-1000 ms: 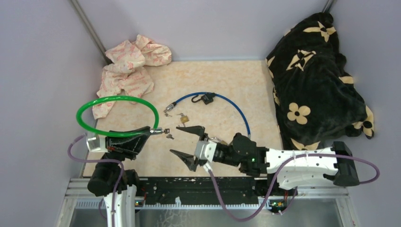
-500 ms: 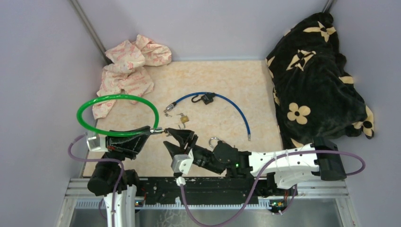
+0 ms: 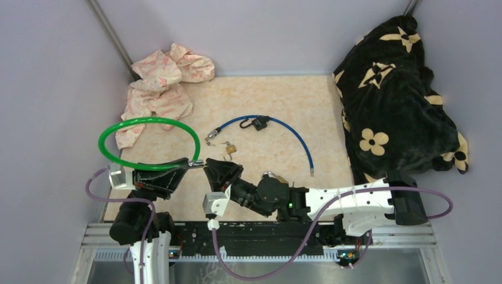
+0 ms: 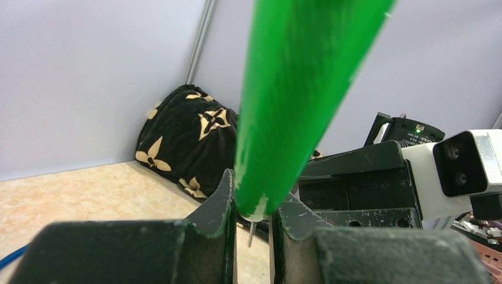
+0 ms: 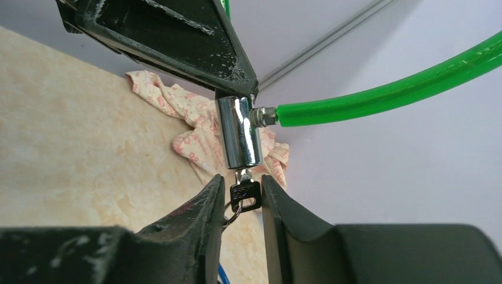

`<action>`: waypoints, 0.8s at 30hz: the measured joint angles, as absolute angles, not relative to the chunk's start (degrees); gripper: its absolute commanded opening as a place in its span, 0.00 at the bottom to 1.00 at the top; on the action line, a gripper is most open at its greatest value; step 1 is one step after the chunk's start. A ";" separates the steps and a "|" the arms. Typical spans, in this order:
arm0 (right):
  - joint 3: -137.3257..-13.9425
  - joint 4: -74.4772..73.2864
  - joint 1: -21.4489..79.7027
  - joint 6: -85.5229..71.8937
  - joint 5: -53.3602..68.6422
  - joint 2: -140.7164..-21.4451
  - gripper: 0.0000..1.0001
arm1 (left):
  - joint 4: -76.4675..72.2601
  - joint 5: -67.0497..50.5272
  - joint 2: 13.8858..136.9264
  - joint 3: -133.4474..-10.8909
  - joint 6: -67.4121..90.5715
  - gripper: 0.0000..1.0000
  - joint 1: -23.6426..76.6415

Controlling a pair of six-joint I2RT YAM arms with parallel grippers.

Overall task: Lock with the key
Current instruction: Lock the lock.

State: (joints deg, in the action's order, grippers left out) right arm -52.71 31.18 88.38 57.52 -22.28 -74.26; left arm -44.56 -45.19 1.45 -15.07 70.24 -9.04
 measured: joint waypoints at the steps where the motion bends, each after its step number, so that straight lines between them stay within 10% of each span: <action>1: -52.82 31.16 88.38 57.69 -22.52 -74.28 0.23 | -44.53 -45.28 1.45 -15.07 70.22 0.00 -9.04; 11: -56.47 25.50 88.09 56.62 -24.21 -74.78 0.00 | -44.82 -45.50 1.45 -15.07 69.58 0.00 -9.04; 24: -66.19 3.60 82.13 44.18 -9.67 -73.69 0.07 | -44.27 -45.71 1.48 -15.07 68.16 0.00 -9.15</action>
